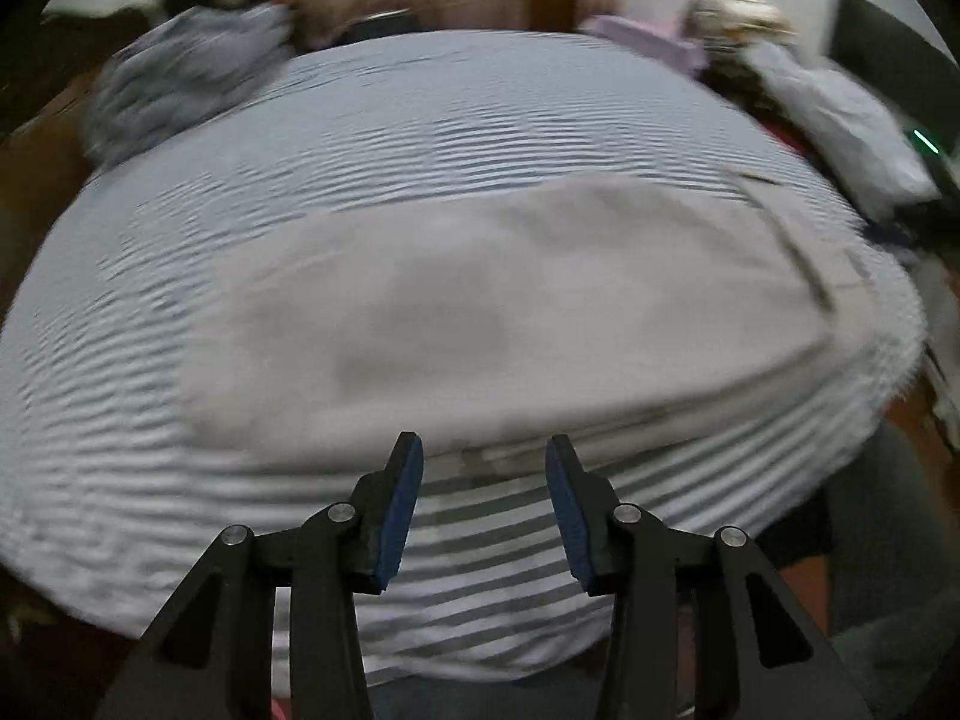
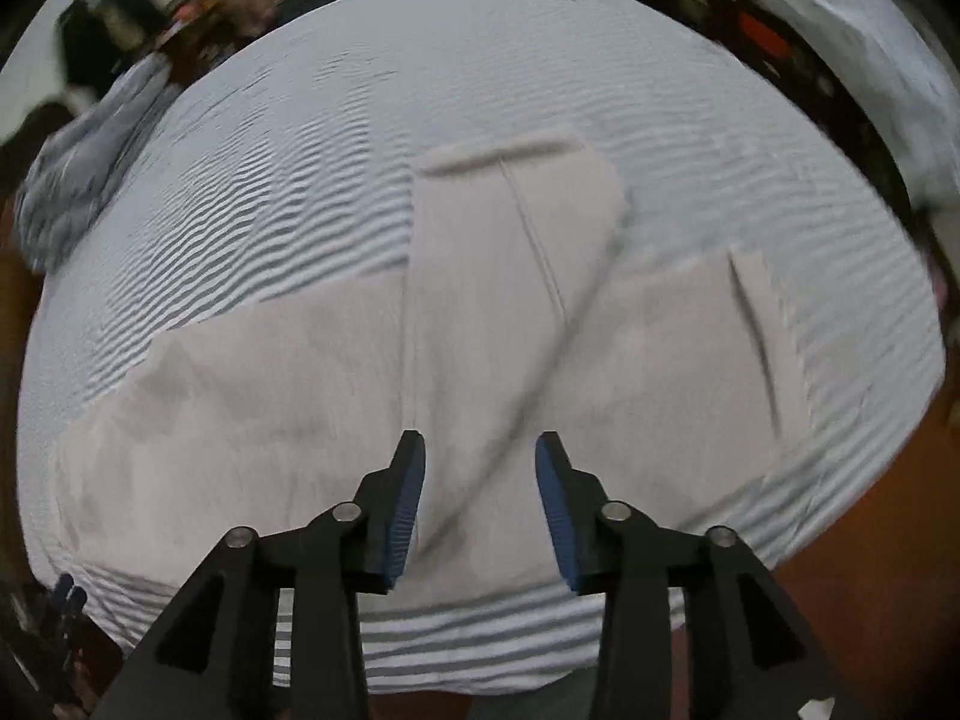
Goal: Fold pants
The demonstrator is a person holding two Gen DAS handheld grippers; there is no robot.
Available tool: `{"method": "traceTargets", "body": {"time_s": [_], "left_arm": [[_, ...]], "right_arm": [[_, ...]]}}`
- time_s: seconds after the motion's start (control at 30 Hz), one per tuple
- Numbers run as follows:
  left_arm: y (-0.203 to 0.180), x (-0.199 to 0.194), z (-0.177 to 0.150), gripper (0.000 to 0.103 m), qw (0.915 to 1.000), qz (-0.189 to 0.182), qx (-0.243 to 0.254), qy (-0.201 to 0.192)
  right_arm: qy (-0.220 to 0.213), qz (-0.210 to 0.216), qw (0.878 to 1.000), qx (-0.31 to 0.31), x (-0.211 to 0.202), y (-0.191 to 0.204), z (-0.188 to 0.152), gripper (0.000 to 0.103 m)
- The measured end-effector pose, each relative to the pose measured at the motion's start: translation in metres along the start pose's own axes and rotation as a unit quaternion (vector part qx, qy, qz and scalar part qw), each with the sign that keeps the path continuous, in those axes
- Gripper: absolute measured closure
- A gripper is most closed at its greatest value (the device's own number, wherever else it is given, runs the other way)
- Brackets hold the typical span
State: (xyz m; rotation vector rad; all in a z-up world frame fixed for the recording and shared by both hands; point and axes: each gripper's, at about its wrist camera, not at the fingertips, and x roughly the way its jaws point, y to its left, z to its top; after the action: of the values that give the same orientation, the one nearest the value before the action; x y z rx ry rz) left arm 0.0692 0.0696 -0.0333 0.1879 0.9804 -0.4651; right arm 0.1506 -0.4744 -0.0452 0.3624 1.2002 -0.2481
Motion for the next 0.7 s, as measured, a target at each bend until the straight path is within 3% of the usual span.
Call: {"method": "traceTargets", "body": {"time_s": [0.17,0.33,0.43,0.5,0.6,0.7], "left_arm": [[-0.090,0.037,0.025,0.059,0.9955,-0.072,0.054,-0.027],[-0.177,0.084,0.042,0.059,0.9894,-0.132,0.059,-0.016],[-0.215,0.103,0.046,0.059,0.9878,-0.145,0.059,-0.005],[-0.226,0.110,0.045,0.059,0.9896,-0.133,0.055,-0.005],[-0.222,0.117,0.049,0.059,0.9916,-0.129,-0.012,0.003],[-0.199,0.119,0.049,0.059,0.9825,-0.140,-0.120,0.029]], "right_arm": [[0.037,-0.023,0.997,-0.056,0.011,0.022,0.062,0.066],[0.088,-0.036,0.993,-0.064,0.030,0.028,0.085,0.064],[0.102,-0.041,0.992,-0.066,0.040,0.029,0.089,0.063],[0.096,-0.053,0.991,-0.075,0.051,0.032,0.095,0.063],[0.091,-0.071,0.988,-0.099,0.066,0.042,0.101,0.063],[0.074,-0.107,0.981,-0.142,0.080,0.056,0.108,0.062]]}}
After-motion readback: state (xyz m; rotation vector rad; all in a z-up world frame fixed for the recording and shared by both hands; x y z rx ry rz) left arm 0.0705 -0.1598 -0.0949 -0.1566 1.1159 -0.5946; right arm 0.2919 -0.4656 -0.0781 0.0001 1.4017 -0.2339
